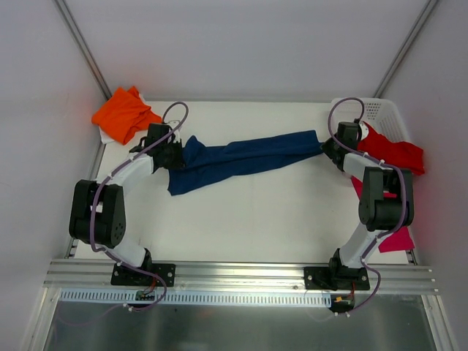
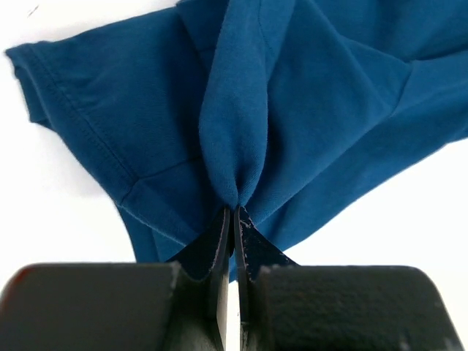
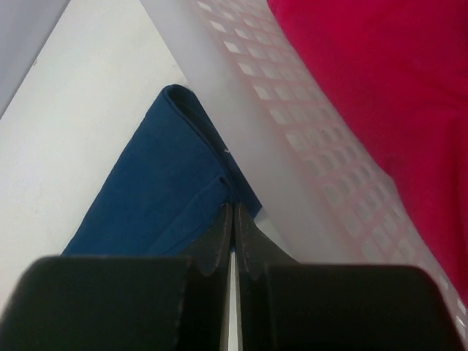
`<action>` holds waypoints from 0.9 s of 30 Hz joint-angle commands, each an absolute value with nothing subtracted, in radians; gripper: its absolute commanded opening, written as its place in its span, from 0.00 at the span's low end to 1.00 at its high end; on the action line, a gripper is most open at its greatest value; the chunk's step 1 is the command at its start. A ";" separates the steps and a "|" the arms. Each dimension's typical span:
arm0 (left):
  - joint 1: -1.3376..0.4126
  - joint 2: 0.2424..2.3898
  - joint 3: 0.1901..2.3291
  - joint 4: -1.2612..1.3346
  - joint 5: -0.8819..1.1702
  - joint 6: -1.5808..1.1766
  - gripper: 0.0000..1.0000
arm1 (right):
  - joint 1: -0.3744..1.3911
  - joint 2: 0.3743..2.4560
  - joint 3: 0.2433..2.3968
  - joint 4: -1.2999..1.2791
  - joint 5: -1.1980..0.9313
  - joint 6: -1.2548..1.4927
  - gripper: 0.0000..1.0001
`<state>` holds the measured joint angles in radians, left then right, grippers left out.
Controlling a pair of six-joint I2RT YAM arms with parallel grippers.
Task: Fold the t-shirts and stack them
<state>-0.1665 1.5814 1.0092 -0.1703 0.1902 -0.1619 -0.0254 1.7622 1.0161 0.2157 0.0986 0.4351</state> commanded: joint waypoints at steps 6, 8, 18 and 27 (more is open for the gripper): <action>-0.235 1.486 0.940 -0.166 -0.069 -0.124 0.05 | -0.032 1.706 1.015 0.109 0.268 0.465 0.00; -0.247 1.480 0.922 -0.167 -0.120 -0.120 0.09 | -0.035 1.712 1.022 0.069 0.290 0.475 0.00; -0.353 1.428 0.831 -0.186 -0.454 -0.169 0.52 | -0.067 1.736 1.040 -0.087 0.353 0.552 0.12; -0.472 1.192 0.772 -0.209 -0.690 -0.336 0.91 | -0.075 1.660 1.055 -0.204 0.385 0.581 0.96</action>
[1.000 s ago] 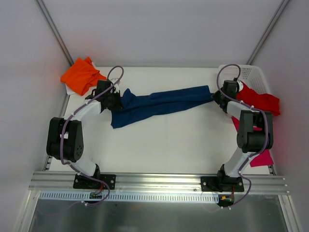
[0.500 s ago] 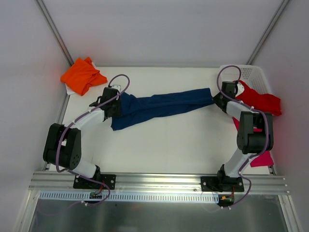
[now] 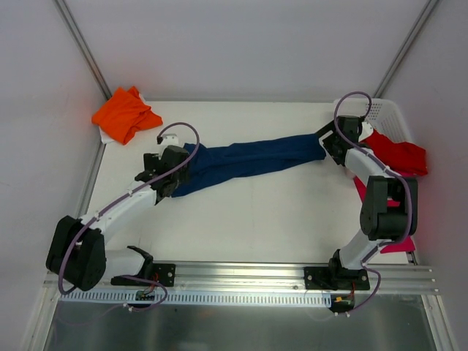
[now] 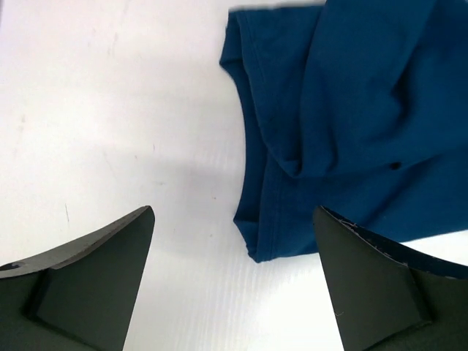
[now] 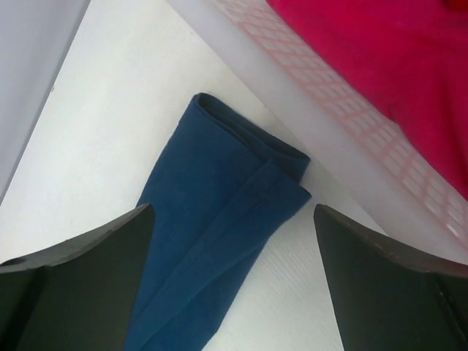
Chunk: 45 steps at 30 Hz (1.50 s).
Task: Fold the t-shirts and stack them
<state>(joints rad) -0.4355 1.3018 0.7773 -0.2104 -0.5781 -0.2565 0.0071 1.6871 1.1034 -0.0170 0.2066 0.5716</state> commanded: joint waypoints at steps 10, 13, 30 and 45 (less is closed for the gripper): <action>-0.520 1.222 0.795 -0.175 -0.494 -0.520 0.99 | -0.003 1.558 1.069 -0.020 0.121 0.506 0.81; -0.519 1.285 0.799 -0.152 -0.425 -0.630 0.96 | 0.052 1.588 1.117 -0.014 0.069 0.480 0.27; -0.496 1.572 0.857 -0.055 -0.416 -0.785 0.00 | 0.135 1.500 0.957 0.049 0.028 0.465 0.00; -0.296 1.756 0.880 0.050 -0.209 -0.911 0.00 | 0.133 0.740 0.597 -0.191 0.041 0.492 0.01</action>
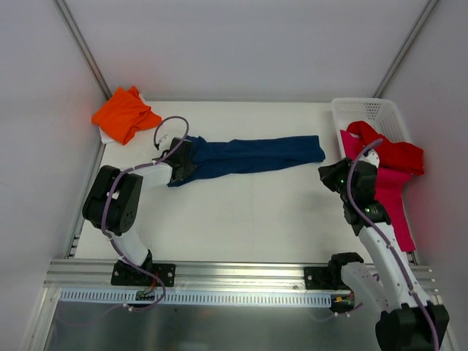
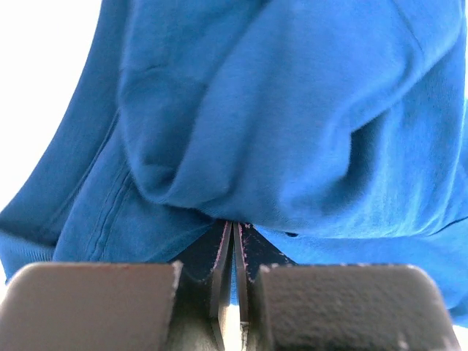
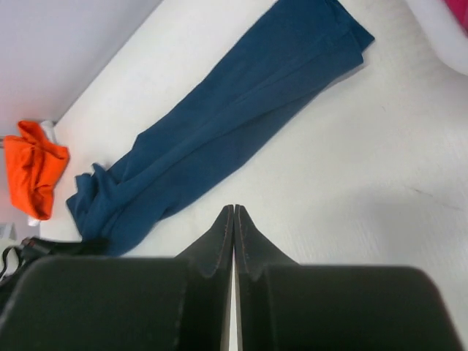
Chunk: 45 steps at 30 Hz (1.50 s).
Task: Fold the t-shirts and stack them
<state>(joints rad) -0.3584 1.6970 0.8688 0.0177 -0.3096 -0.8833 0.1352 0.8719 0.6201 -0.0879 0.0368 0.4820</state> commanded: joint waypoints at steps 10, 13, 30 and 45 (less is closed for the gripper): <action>-0.169 1.940 1.135 0.071 0.043 -0.796 0.00 | 0.132 0.511 0.652 -0.431 0.132 0.422 0.01; -0.143 2.067 1.353 0.055 0.162 -0.750 0.00 | 0.133 0.509 0.670 -0.478 0.135 0.402 0.00; -0.069 2.852 2.448 0.593 0.594 -1.193 0.99 | 0.132 0.322 0.634 -0.707 0.164 0.345 0.01; -0.086 2.016 1.659 0.722 0.676 -1.155 0.99 | 0.133 0.184 0.548 -0.761 0.101 0.403 0.00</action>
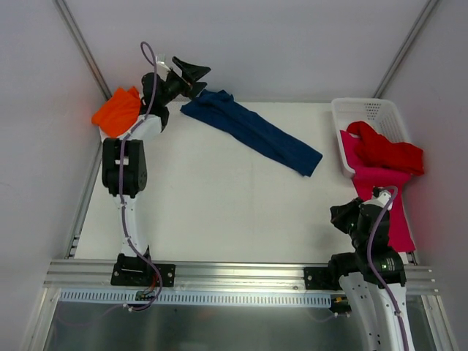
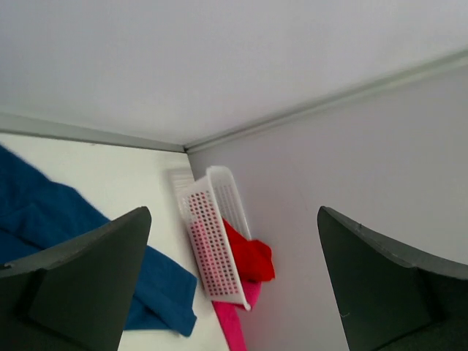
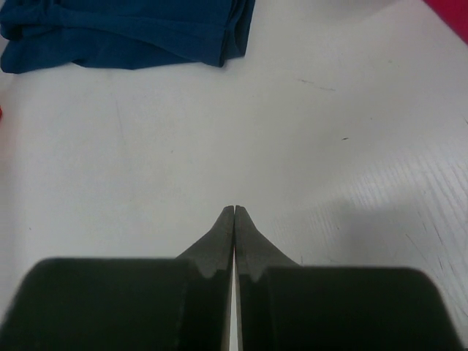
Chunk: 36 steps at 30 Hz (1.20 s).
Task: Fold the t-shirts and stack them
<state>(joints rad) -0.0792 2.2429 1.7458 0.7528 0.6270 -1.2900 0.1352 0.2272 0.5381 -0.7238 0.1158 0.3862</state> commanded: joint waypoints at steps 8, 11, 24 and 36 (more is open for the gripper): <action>-0.348 1.772 1.329 0.264 0.369 -0.764 0.99 | 0.133 0.129 0.548 -0.744 0.066 0.448 0.00; -0.463 1.842 1.281 0.238 0.292 -0.799 0.99 | 0.133 0.169 0.589 -0.753 0.069 0.445 0.00; -0.781 2.118 1.471 0.143 0.006 -0.919 0.99 | 0.133 0.130 0.695 -0.862 0.144 0.414 0.01; -0.887 2.379 1.764 0.019 -0.169 -1.071 0.99 | 0.133 0.144 0.712 -0.874 0.170 0.391 0.01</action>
<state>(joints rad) -0.8658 2.3074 1.6951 0.1112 -0.0978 -1.0088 0.1352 0.1368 0.6670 -0.8566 0.1486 0.4141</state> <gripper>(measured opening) 0.990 0.009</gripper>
